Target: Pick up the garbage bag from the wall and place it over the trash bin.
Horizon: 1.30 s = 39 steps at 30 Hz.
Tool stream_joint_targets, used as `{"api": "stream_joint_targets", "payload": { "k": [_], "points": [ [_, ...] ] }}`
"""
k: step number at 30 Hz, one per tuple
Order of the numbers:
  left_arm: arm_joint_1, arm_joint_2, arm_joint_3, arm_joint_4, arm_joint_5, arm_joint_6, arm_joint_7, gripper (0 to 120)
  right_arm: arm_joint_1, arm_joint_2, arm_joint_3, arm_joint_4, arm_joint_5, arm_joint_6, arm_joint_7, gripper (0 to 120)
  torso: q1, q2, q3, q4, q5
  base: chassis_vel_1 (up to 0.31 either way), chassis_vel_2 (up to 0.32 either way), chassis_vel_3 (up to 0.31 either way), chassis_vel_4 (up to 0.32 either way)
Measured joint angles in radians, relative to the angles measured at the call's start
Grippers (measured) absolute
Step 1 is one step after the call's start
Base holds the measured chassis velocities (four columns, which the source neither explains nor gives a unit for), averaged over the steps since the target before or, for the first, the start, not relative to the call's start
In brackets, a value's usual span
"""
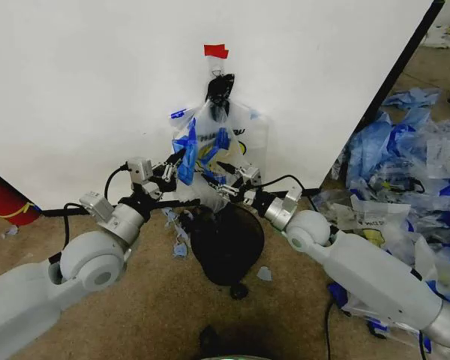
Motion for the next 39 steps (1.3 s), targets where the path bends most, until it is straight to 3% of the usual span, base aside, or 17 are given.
{"api": "stream_joint_targets", "payload": {
  "k": [3,7,15,18,32,39],
  "points": [
    [0.013,0.003,-0.01,-0.003,0.001,0.0,0.001,0,0.001,0.003,-0.005,-0.003,-0.004,-0.002,0.0,48,0.0,0.0,0.0,-0.0001,0.0,0.0,0.0,0.0,0.0],
    [0.033,0.011,-0.032,-0.012,0.002,0.0,0.002,0,0.009,0.012,-0.022,-0.007,-0.005,-0.004,0.001,32,0.0,0.0,0.0,0.0001,0.0001,0.0,0.0,0.0,0.0],
    [0.041,0.016,-0.042,-0.024,0.001,0.0,0.002,0,0.018,0.011,-0.035,-0.004,-0.002,-0.011,0.0,12,0.0,0.0,0.0,-0.0001,0.0001,0.0,0.0,0.0,0.0],
    [0.041,0.016,-0.042,-0.024,0.0,0.0,0.002,0,0.014,0.005,-0.033,0.002,0.0,-0.011,-0.002,0,0.0,0.0,0.0,0.0,0.0001,0.0,0.0,0.0,0.0],
    [0.046,0.013,-0.042,-0.022,0.002,-0.001,0.002,0,-0.007,-0.006,-0.004,0.016,0.031,-0.006,-0.001,0,0.0,0.0,0.0,-0.0001,0.0001,0.0,0.0,0.0,0.0],
    [0.052,0.012,-0.052,-0.013,0.003,-0.003,0.003,0,-0.051,-0.032,0.092,0.045,0.101,0.015,-0.045,0,0.0,0.0,0.0,0.0001,0.0001,0.0,0.0,0.0,0.0]
  ]
}}
